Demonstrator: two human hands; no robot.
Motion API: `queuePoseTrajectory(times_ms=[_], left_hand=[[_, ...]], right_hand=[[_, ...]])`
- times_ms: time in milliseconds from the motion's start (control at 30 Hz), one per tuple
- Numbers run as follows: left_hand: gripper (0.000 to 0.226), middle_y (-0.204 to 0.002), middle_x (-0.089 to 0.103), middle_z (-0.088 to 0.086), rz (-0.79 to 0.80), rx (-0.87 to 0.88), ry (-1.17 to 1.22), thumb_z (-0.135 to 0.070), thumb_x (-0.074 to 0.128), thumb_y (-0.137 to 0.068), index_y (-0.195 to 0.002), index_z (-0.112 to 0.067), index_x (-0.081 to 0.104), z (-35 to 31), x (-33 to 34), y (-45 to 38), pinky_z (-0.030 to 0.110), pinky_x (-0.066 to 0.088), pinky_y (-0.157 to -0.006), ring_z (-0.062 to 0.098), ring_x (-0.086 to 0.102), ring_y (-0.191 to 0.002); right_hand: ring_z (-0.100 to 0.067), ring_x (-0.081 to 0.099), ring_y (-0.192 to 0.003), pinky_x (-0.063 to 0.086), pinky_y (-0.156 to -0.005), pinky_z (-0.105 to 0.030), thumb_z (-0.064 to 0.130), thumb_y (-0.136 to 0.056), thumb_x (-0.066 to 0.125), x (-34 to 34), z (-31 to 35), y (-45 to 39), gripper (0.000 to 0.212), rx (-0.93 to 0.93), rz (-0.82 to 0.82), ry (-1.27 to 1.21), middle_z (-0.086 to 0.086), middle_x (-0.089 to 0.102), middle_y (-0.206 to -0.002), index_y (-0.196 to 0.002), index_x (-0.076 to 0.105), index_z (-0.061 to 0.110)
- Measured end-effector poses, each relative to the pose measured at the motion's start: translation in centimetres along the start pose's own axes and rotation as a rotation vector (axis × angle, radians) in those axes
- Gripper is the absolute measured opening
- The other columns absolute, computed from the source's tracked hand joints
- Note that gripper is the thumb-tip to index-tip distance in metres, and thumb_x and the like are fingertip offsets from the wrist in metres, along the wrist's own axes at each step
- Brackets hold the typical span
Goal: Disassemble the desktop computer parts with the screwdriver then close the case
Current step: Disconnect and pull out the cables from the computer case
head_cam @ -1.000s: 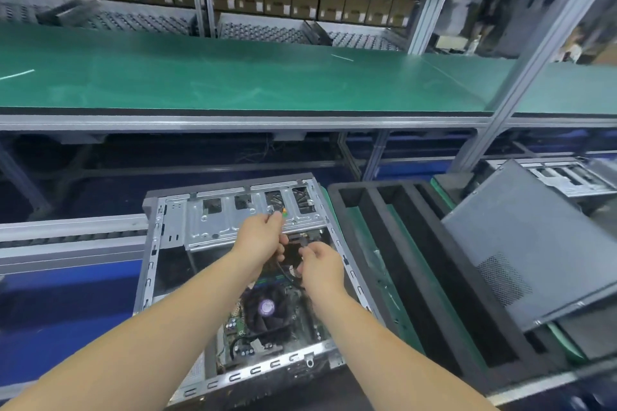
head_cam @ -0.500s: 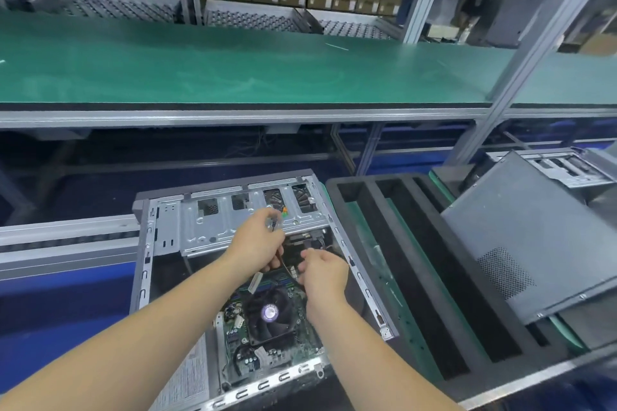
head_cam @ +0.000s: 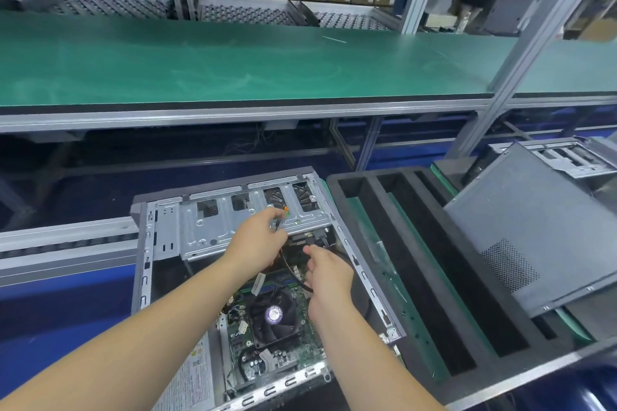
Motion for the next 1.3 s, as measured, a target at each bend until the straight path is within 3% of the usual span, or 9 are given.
queuePoseTrajectory(times_ms=[167, 467, 667, 833, 933, 1100, 1167, 1233, 1300], left_hand=[[0.061, -0.062, 0.071, 0.002, 0.091, -0.003, -0.047, -0.018, 0.054, -0.093, -0.152, -0.025, 0.044, -0.2, 0.1, -0.5, 0.02, 0.044, -0.041, 0.009, 0.057, -0.038], [0.064, -0.051, 0.065, 0.001, 0.198, -0.026, -0.058, -0.018, 0.054, -0.092, -0.155, -0.027, 0.04, 0.0, -0.2, -0.8, 0.02, 0.042, -0.041, 0.011, 0.048, -0.035], [0.045, -0.054, 0.059, -0.003, 0.205, 0.061, -0.235, -0.017, 0.053, -0.092, -0.136, -0.012, 0.057, -0.5, -0.8, -0.9, 0.022, 0.045, -0.047, 0.005, 0.054, -0.037], [0.021, -0.074, 0.068, 0.01, 0.22, 0.108, -0.373, -0.017, 0.054, -0.091, -0.111, -0.017, 0.059, -1.4, -1.2, -0.7, 0.039, 0.057, -0.066, 0.023, 0.067, -0.063], [0.036, -0.08, 0.067, 0.011, 0.198, 0.103, -0.401, -0.017, 0.055, -0.091, -0.124, -0.002, 0.06, -1.4, -1.0, -0.8, 0.042, 0.056, -0.069, 0.023, 0.059, -0.065], [0.041, -0.079, 0.063, 0.004, 0.171, 0.121, -0.478, -0.017, 0.055, -0.091, -0.13, -0.005, 0.059, -1.7, -0.5, -0.6, 0.038, 0.055, -0.07, 0.023, 0.061, -0.073], [0.042, -0.074, 0.067, 0.004, 0.194, 0.099, -0.425, -0.015, 0.052, -0.094, -0.135, -0.007, 0.057, -1.8, -0.4, -0.5, 0.034, 0.057, -0.063, 0.018, 0.065, -0.063], [0.043, -0.068, 0.072, 0.006, 0.218, 0.046, -0.214, -0.016, 0.049, -0.101, -0.144, -0.011, 0.05, -1.6, -0.3, -0.2, 0.029, 0.055, -0.053, 0.016, 0.068, -0.052], [0.036, -0.071, 0.074, 0.005, 0.123, 0.013, 0.11, -0.021, 0.047, -0.106, -0.139, -0.01, 0.054, -1.5, -0.5, 0.4, 0.038, 0.06, -0.062, 0.024, 0.073, -0.063]], right_hand=[[-0.009, 0.037, -0.044, 0.037, -0.042, -0.019, 0.009, -0.092, 0.069, -0.1, -0.1, -0.4, 0.014, -0.007, 0.012, -0.02, 0.004, 0.052, -0.06, -0.086, 0.082, 0.013], [-0.008, 0.034, -0.043, 0.033, -0.042, -0.021, 0.011, -0.095, 0.07, 0.1, 0.0, -0.7, 0.011, -0.007, 0.032, -0.024, 0.001, 0.05, -0.062, -0.09, 0.079, 0.008], [-0.01, 0.039, -0.044, 0.034, -0.041, -0.023, 0.005, -0.1, 0.063, 0.4, -0.1, -0.8, 0.014, -0.006, 0.047, -0.043, 0.0, 0.054, -0.058, -0.095, 0.076, 0.002], [-0.01, 0.046, -0.044, 0.04, -0.043, -0.023, 0.005, -0.099, 0.063, 0.8, 0.2, -1.1, 0.012, 0.047, 0.077, -0.067, -0.001, 0.06, -0.057, -0.098, 0.074, 0.001], [-0.01, 0.045, -0.043, 0.038, -0.042, -0.023, 0.003, -0.099, 0.063, 0.8, 0.0, -1.3, 0.011, 0.043, 0.075, -0.082, 0.0, 0.059, -0.054, -0.097, 0.074, 0.0], [-0.009, 0.045, -0.041, 0.038, -0.04, -0.022, 0.004, -0.099, 0.063, 0.9, 0.0, -1.1, 0.012, 0.044, 0.074, -0.069, 0.002, 0.057, -0.051, -0.094, 0.073, 0.001], [-0.01, 0.051, -0.043, 0.045, -0.043, -0.022, 0.007, -0.1, 0.063, 0.7, 0.5, -0.6, 0.012, 0.034, 0.085, -0.024, 0.0, 0.063, -0.055, -0.097, 0.073, 0.002], [-0.013, 0.065, -0.056, 0.054, -0.05, -0.022, 0.015, -0.104, 0.059, 0.5, 1.1, 0.1, 0.016, 0.035, 0.143, 0.071, -0.005, 0.073, -0.075, -0.104, 0.07, 0.003], [-0.022, 0.074, -0.082, 0.064, -0.069, -0.032, 0.018, -0.106, 0.053, -0.2, 1.8, 0.9, 0.02, 0.042, 0.215, 0.241, -0.016, 0.074, -0.099, -0.111, 0.066, 0.003]])
Point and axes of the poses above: each hand's wrist, its own y-axis away from the middle knuckle, its own x-axis out of the palm, z = x × y, the point moved 4 cm from there along -y, towards the middle knuckle
